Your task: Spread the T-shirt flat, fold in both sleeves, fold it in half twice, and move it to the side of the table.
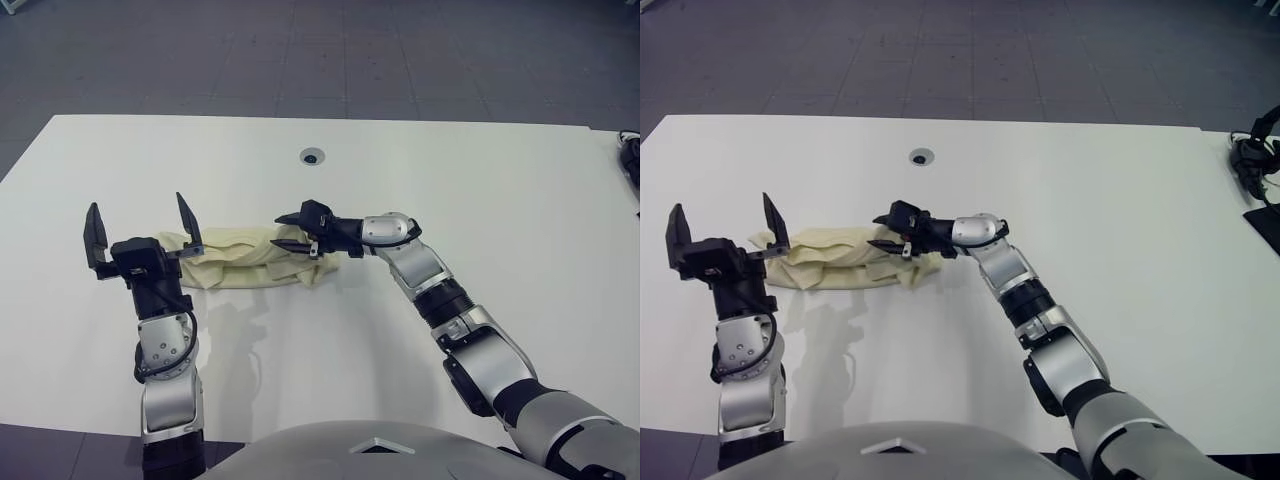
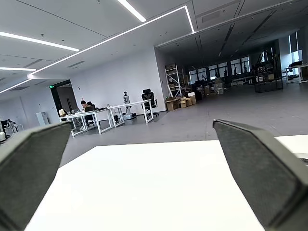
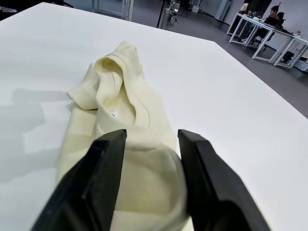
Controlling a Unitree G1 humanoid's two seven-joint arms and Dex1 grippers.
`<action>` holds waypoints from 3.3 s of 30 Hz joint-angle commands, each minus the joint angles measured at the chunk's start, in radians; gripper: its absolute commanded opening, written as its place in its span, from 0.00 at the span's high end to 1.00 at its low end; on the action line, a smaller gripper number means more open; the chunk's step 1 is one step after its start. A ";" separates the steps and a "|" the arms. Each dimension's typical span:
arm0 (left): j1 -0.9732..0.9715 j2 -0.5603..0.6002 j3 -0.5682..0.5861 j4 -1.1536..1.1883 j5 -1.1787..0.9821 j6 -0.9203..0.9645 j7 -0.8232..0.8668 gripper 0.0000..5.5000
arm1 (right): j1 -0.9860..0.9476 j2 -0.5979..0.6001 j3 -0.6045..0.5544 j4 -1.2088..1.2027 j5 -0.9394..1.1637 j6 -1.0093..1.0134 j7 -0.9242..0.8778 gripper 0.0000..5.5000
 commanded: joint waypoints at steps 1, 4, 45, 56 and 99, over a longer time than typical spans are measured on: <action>0.001 -0.002 0.000 0.010 0.007 0.003 0.006 0.02 | 0.014 -0.024 0.022 0.006 -0.039 -0.002 0.011 0.77; 0.001 -0.003 0.000 0.011 0.007 0.002 0.008 0.02 | 0.026 -0.042 0.033 0.002 -0.058 0.001 0.016 0.86; -0.026 0.581 0.028 0.074 -0.330 0.023 -0.725 0.02 | 0.274 -0.267 -0.040 -0.645 0.062 0.081 0.037 1.00; -0.080 0.799 -0.116 0.205 0.084 -0.109 -0.812 0.02 | 0.268 -0.271 -0.047 -0.620 0.059 0.067 0.028 1.00; -0.315 0.847 -0.178 0.296 0.167 -0.193 -0.749 1.00 | 0.249 -0.321 -0.191 -0.548 0.092 -0.004 -0.046 1.00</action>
